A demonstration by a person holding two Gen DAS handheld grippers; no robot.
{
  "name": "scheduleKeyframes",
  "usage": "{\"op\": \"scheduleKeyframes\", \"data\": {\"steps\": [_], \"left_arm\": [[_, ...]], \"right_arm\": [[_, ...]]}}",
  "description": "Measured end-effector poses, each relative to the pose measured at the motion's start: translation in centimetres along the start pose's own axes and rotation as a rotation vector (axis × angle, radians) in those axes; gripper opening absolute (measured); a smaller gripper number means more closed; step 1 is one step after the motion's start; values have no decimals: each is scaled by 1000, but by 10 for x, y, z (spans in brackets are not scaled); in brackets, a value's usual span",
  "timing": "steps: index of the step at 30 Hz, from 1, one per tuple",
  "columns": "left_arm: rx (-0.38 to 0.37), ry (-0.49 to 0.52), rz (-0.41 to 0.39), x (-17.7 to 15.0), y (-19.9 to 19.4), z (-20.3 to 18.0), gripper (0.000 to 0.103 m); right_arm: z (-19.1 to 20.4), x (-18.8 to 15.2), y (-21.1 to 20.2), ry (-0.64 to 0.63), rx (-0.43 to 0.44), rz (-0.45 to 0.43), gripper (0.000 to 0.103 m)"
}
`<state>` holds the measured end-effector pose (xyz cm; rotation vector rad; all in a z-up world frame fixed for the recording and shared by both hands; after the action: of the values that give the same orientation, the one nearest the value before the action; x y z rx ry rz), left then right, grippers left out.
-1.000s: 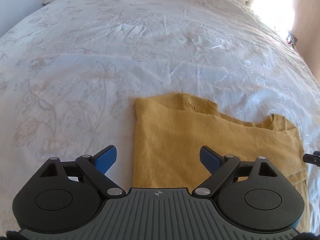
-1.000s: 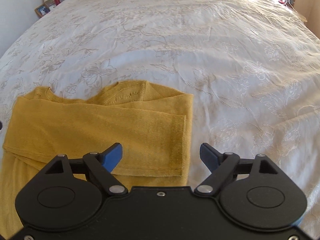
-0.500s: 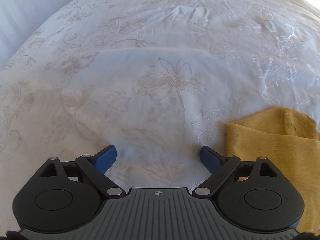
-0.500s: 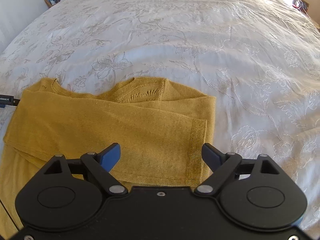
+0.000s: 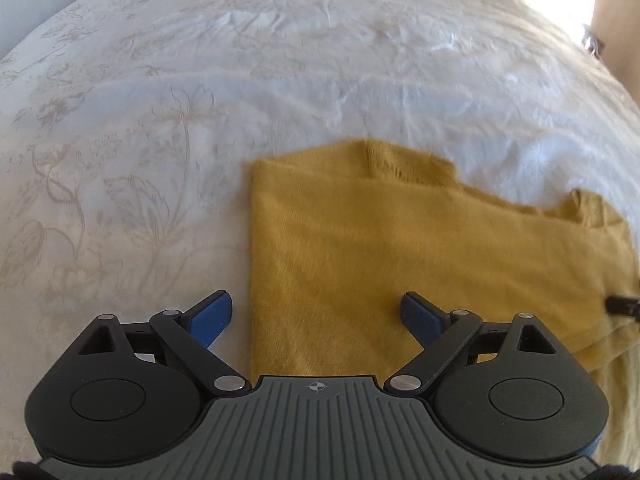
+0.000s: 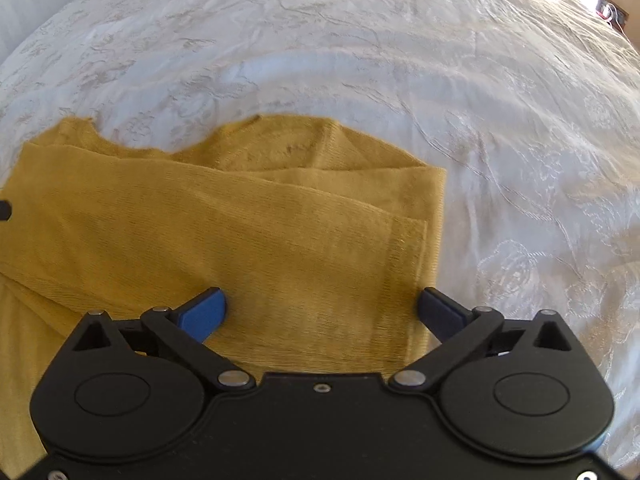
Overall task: Fold small clothes
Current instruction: 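Move both open grippers along the sweater toward its hem, then position both open grippers at the ribbed hem of the sweater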
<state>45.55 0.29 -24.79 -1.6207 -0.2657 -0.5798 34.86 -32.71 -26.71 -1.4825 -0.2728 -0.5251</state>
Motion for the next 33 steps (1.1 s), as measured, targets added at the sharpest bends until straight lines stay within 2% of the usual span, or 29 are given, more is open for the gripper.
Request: {"op": "scheduleKeyframes", "data": {"steps": [3,7,9,14,20,26,33], "left_arm": [[18,11,18,-9,11,10,103],[9,11,39,-4,6,15,102],[22,20,34,-5,-3,16,102],[-9,-29,30,-23,-37,16,102],[-19,-89,52,-69,-79,15,102],[-6,-67,122,-131,-110,8,102],[8,-106,184,-196,-136,5,102]], "right_arm": [[-23,-2,1,85,-23,12,102],[-37,-3,-14,118,-48,-2,102],[-39,-7,-25,133,-37,-13,102],[-36,-30,-56,132,16,-27,102],[-18,-74,-89,113,79,9,102],[-2,-124,-117,65,131,47,102],[8,-176,-134,2,174,102,102]]}}
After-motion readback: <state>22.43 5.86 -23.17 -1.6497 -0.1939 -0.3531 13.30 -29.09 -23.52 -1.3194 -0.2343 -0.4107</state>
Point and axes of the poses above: each gripper's, at about its wrist camera, not at the fingertips, and y roughly the way its jaws point, z to its left, x to its top, the point moved 5 cm from there along y, roughly the way its jaws point, and after that the axes turned 4 degrees about -z, right-handed, at the moved point
